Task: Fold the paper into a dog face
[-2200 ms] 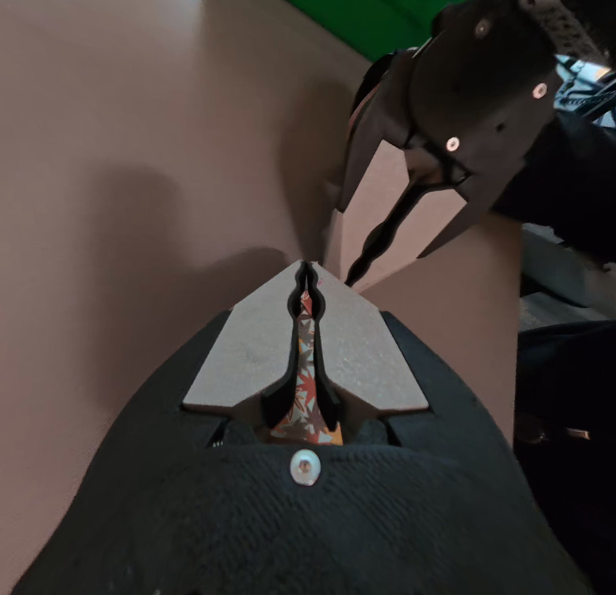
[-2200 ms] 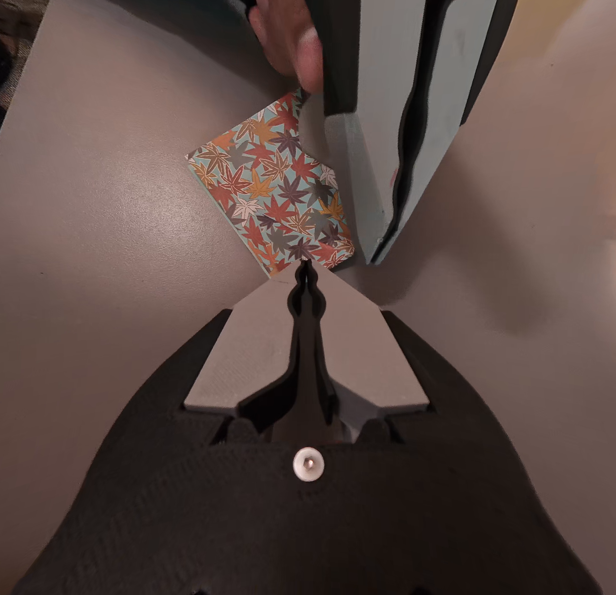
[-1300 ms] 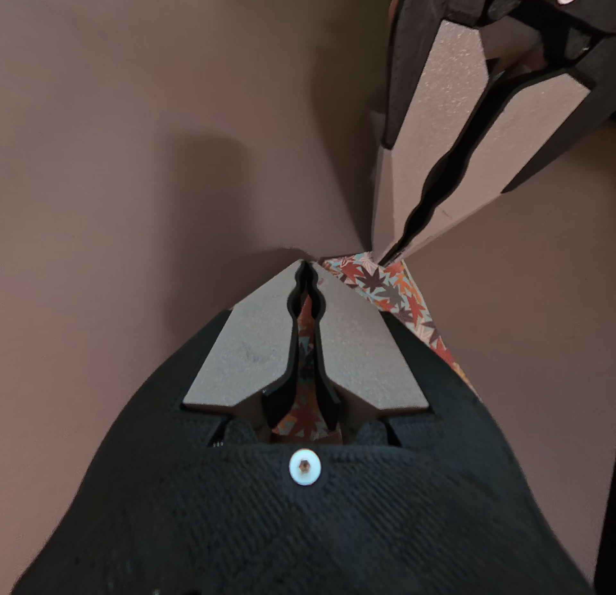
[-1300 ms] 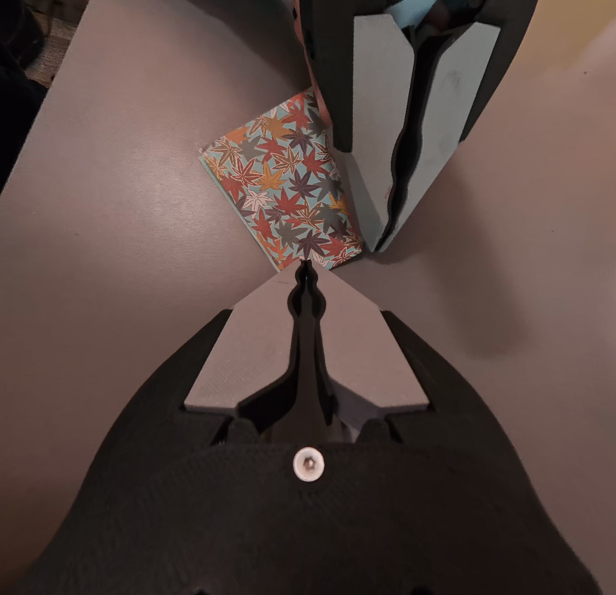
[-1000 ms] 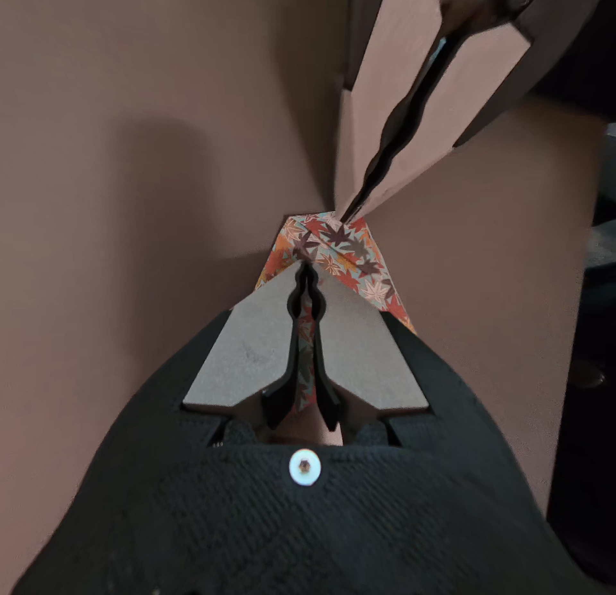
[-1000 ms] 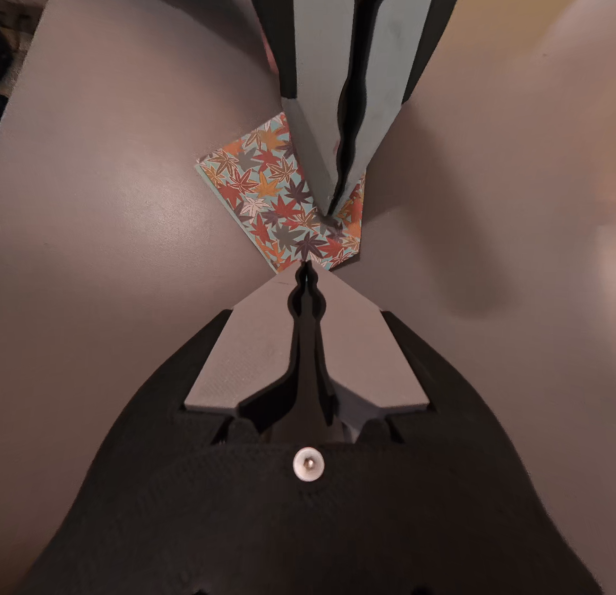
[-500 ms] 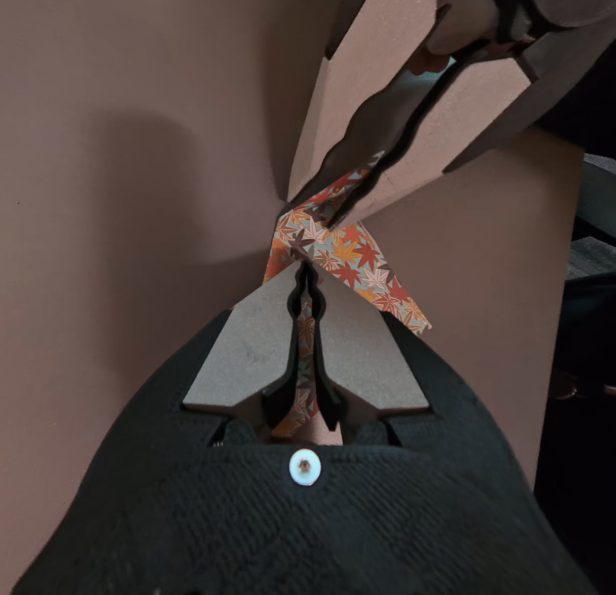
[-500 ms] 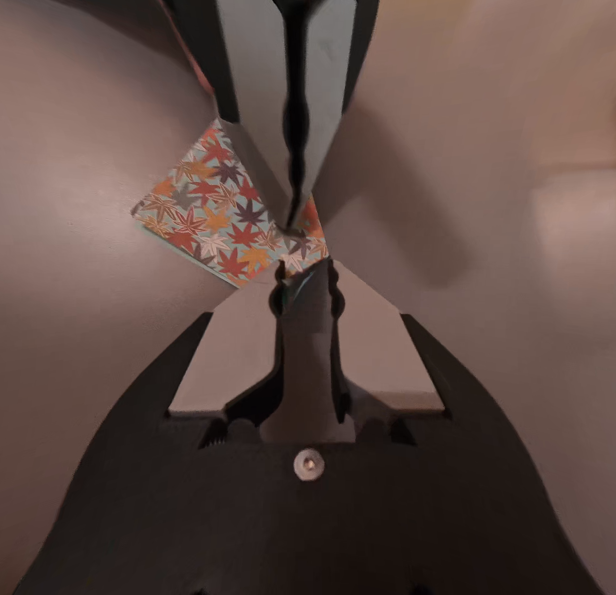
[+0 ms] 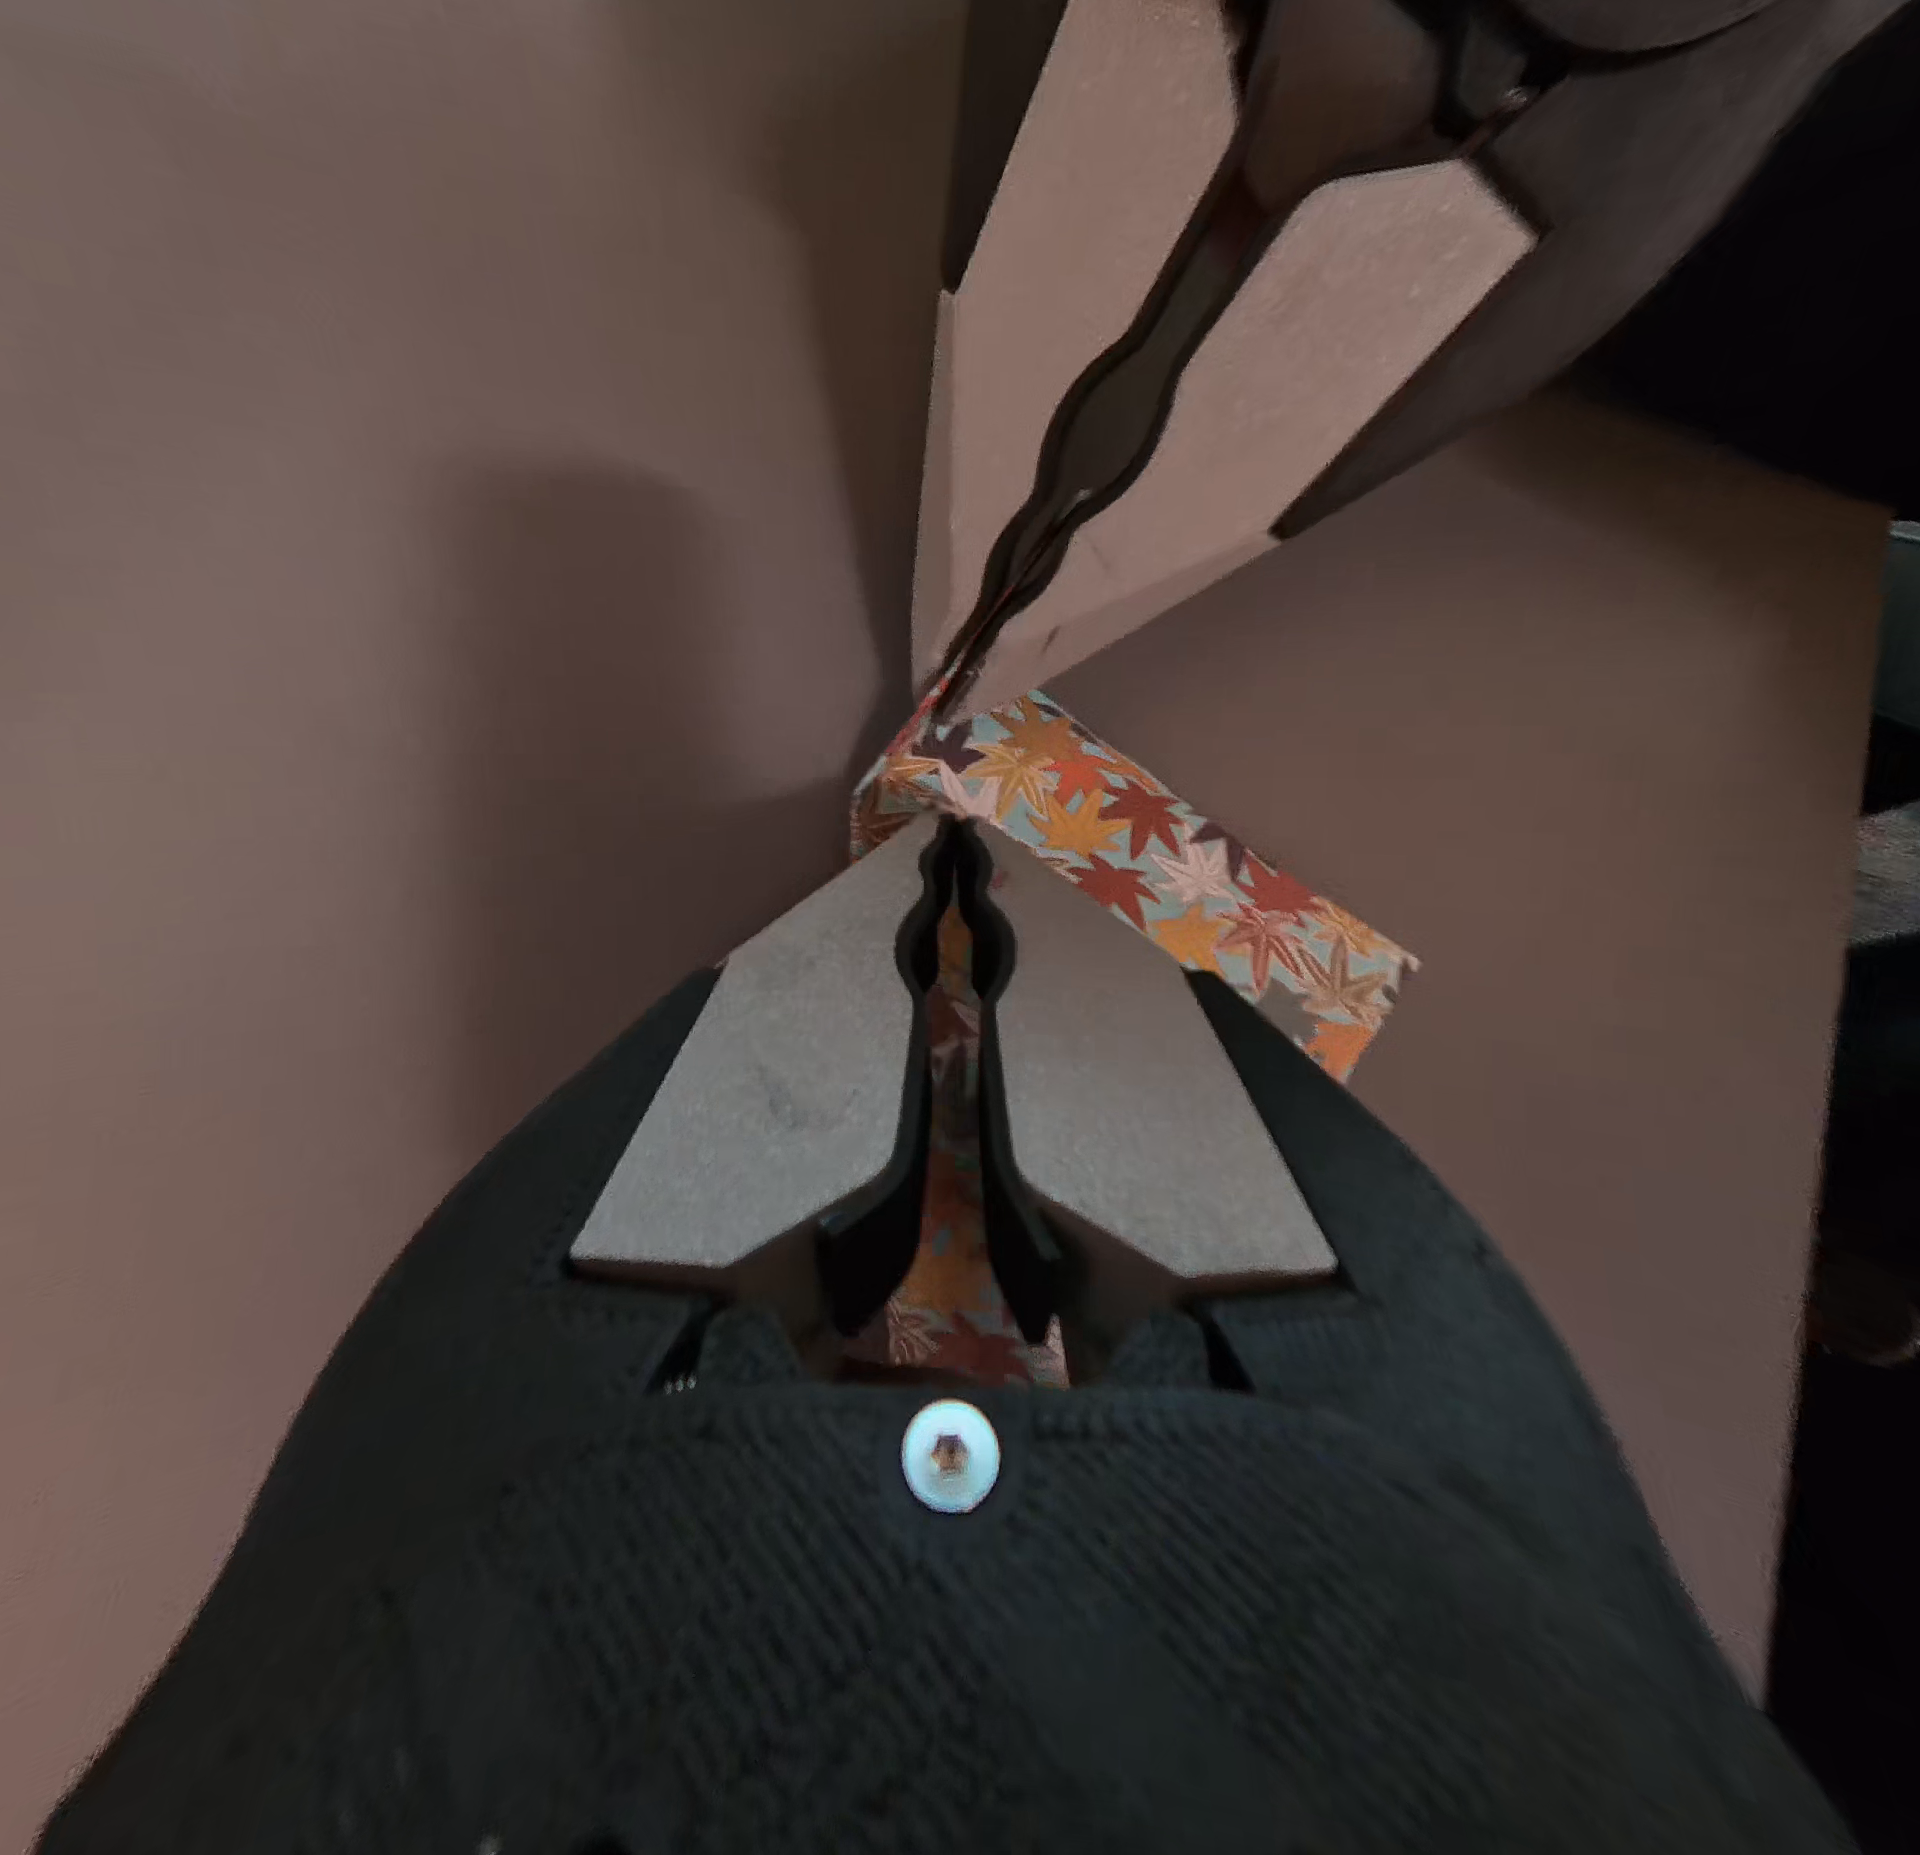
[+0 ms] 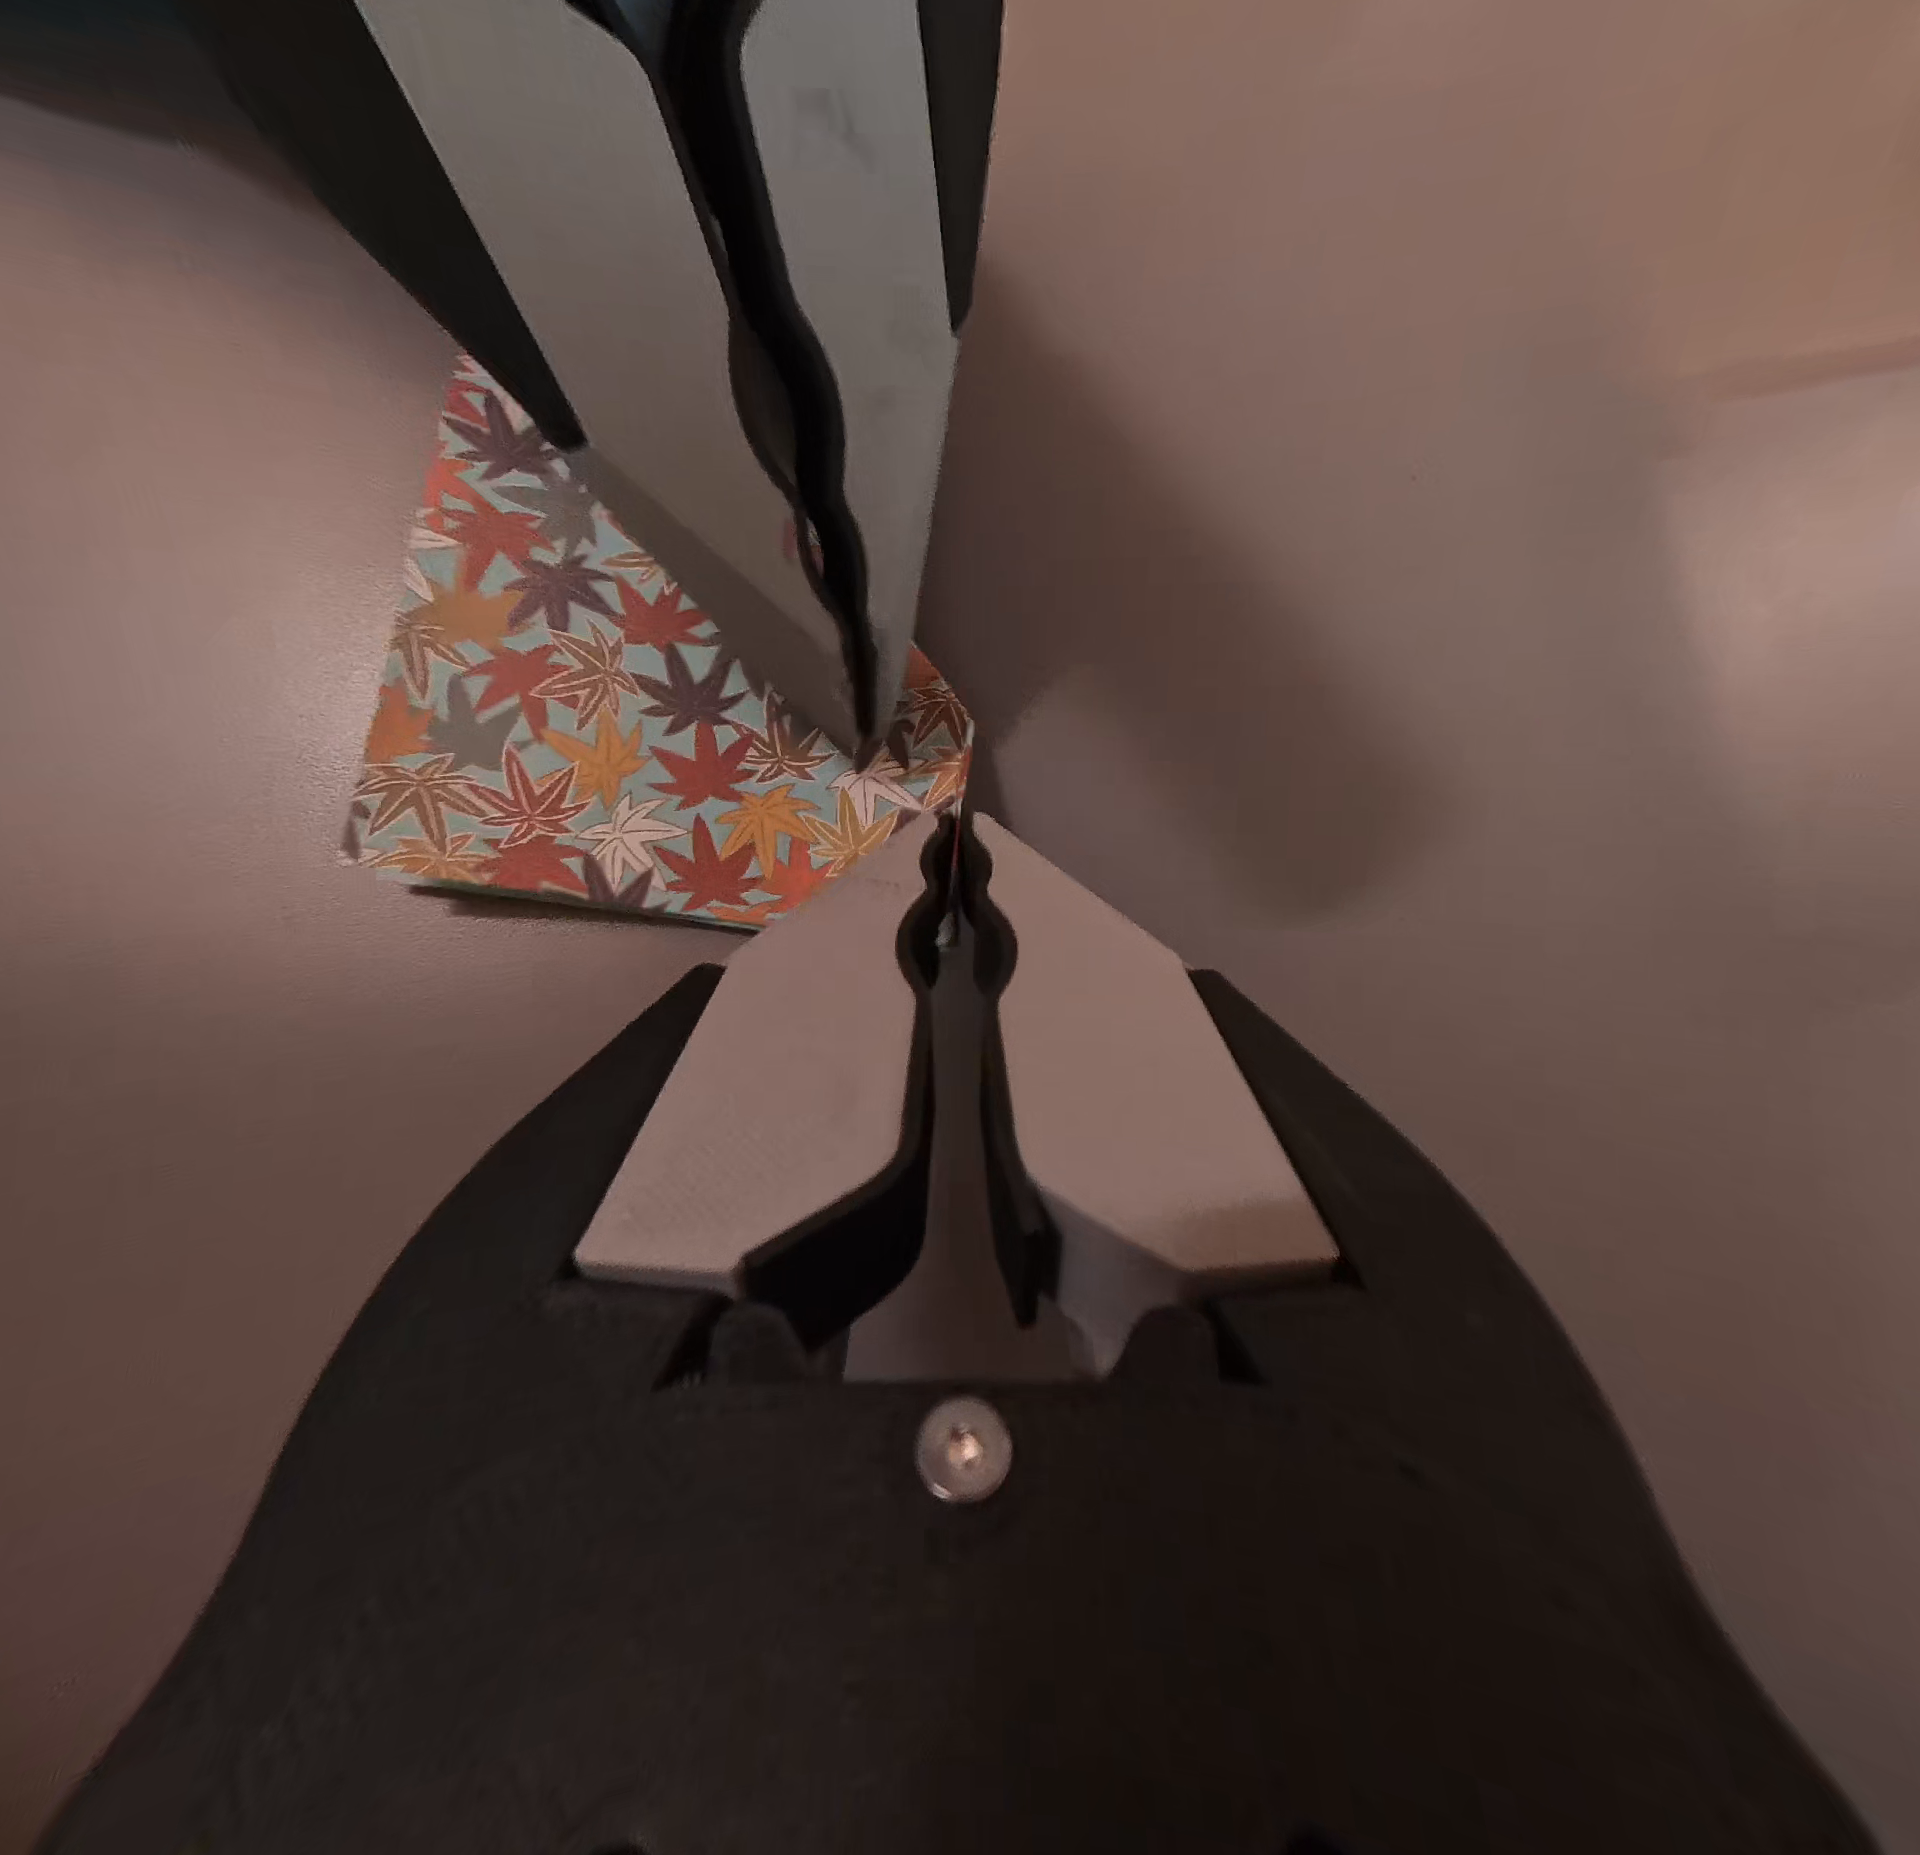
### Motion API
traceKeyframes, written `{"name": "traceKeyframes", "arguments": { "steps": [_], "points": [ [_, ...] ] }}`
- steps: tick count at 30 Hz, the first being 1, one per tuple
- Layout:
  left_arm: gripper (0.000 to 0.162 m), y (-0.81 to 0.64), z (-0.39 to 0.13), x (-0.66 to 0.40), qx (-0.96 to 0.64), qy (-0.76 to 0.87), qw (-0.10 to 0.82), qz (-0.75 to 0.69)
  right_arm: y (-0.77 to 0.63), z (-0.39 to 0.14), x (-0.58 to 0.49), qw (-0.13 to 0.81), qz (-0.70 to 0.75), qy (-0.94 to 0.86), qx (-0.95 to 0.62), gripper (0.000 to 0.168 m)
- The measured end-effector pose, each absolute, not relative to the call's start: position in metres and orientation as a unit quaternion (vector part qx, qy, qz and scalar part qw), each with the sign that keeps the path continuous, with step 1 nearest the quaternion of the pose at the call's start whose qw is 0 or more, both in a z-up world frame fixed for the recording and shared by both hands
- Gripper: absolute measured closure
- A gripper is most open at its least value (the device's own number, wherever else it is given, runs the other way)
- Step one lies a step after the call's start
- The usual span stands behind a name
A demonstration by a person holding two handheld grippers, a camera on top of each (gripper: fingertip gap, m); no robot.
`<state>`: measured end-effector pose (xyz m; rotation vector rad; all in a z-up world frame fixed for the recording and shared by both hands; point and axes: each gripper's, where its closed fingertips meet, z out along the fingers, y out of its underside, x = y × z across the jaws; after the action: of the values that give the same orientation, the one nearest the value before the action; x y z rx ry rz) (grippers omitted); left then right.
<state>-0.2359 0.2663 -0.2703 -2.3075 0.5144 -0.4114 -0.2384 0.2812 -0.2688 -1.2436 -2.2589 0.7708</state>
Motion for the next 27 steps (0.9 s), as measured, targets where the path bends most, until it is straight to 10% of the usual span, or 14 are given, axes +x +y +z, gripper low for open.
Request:
{"name": "traceKeyframes", "arguments": {
  "steps": [27],
  "points": [
    [0.162,0.261,-0.278,-0.24,-0.888,0.219,0.363,-0.179,0.256,-0.274,-0.221,0.3,0.181,-0.896,-0.275,0.168]
  ]
}}
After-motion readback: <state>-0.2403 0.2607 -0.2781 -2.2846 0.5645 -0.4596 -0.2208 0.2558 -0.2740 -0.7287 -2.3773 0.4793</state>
